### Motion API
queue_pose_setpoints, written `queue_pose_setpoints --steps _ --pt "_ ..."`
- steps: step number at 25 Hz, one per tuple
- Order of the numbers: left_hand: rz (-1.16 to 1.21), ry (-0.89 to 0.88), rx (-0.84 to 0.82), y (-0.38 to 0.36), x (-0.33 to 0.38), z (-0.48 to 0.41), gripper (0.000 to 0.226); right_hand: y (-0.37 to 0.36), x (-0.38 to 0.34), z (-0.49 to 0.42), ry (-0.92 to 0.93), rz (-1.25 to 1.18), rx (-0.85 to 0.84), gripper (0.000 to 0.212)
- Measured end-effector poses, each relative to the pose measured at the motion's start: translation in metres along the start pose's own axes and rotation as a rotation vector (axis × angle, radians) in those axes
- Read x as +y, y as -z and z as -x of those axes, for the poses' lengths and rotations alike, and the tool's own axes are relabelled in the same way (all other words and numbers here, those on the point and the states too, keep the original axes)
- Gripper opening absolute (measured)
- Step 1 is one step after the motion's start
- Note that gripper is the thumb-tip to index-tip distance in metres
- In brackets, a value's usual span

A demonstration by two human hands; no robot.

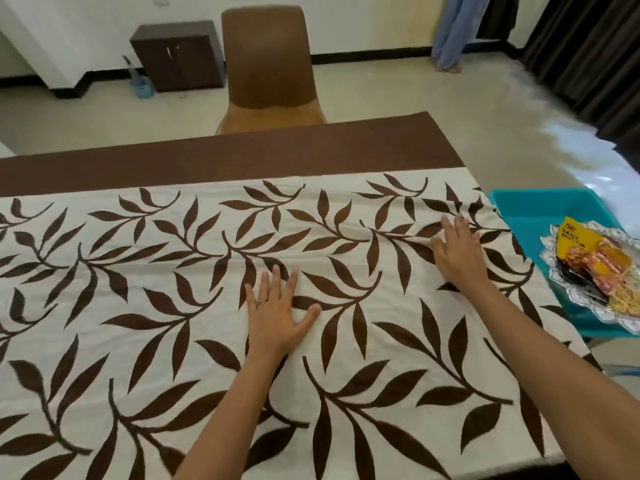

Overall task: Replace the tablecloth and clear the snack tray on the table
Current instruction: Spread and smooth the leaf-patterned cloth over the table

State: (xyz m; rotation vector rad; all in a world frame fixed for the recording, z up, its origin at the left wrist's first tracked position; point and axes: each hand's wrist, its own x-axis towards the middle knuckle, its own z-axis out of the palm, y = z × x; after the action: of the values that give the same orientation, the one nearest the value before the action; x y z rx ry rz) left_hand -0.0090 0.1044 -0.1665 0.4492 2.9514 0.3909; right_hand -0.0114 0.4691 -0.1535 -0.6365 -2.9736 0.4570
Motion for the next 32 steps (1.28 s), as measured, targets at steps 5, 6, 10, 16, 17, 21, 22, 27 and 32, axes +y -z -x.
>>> queue_pose_setpoints --steps 5,6,10,16,17,21,22,27,32 --pt "-0.032 0.038 0.027 -0.003 0.0 -0.019 0.084 -0.015 0.009 -0.046 -0.024 0.175 -0.117 0.063" --pt "-0.034 0.042 0.033 -0.003 0.0 -0.021 0.082 -0.015 0.007 -0.054 -0.022 0.177 -0.114 0.063" --pt "-0.016 0.073 0.081 -0.004 0.005 -0.037 0.08 -0.023 0.0 -0.091 -0.006 0.18 -0.085 0.063" --pt "0.028 0.099 0.096 -0.003 0.011 -0.047 0.082 -0.02 -0.006 -0.093 0.003 0.053 -0.006 0.062" --pt "0.038 0.096 0.111 -0.002 0.012 -0.046 0.083 -0.019 -0.01 -0.089 0.014 0.013 0.043 0.061" --pt "0.015 0.082 0.099 -0.004 0.01 -0.048 0.085 -0.015 -0.027 -0.11 0.109 -0.021 0.013 0.053" --pt "0.004 0.082 0.098 -0.004 0.01 -0.05 0.085 -0.016 -0.028 -0.121 0.119 0.011 -0.045 0.053" --pt "-0.047 0.113 0.072 -0.003 0.012 -0.064 0.085 -0.027 -0.033 -0.171 0.14 0.104 -0.145 0.058" --pt "0.034 0.239 0.293 0.007 0.039 -0.105 0.069 -0.015 -0.039 -0.212 0.225 0.056 -0.137 0.062"
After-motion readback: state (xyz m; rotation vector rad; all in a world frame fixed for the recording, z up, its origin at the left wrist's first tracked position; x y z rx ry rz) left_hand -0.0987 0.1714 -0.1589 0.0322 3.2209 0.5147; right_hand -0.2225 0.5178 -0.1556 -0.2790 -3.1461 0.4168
